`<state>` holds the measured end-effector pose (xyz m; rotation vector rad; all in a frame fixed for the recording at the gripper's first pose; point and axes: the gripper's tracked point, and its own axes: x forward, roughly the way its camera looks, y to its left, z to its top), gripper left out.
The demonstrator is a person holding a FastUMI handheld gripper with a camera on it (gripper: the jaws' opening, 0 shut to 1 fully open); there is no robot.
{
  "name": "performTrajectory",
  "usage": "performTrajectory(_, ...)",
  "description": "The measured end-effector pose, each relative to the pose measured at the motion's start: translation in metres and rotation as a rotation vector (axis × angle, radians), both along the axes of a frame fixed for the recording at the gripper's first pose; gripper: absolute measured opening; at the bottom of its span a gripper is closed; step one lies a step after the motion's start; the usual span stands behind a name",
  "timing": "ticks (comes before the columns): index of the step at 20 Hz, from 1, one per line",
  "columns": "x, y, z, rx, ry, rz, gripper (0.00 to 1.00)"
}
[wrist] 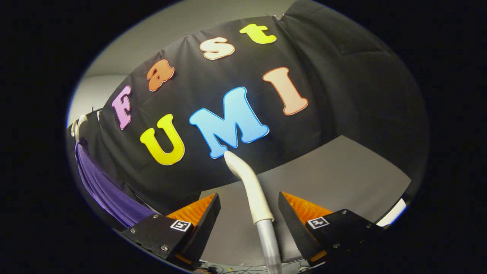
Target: Iron the clothes twice with a garment steamer, once on the left side and once on the right side.
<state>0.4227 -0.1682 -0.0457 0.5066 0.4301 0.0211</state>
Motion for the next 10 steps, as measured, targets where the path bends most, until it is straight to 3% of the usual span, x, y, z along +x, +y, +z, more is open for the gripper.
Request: performTrajectory(10, 0.039, 0.009, -0.042, 0.317, 0.204, 0.132, 0.94)
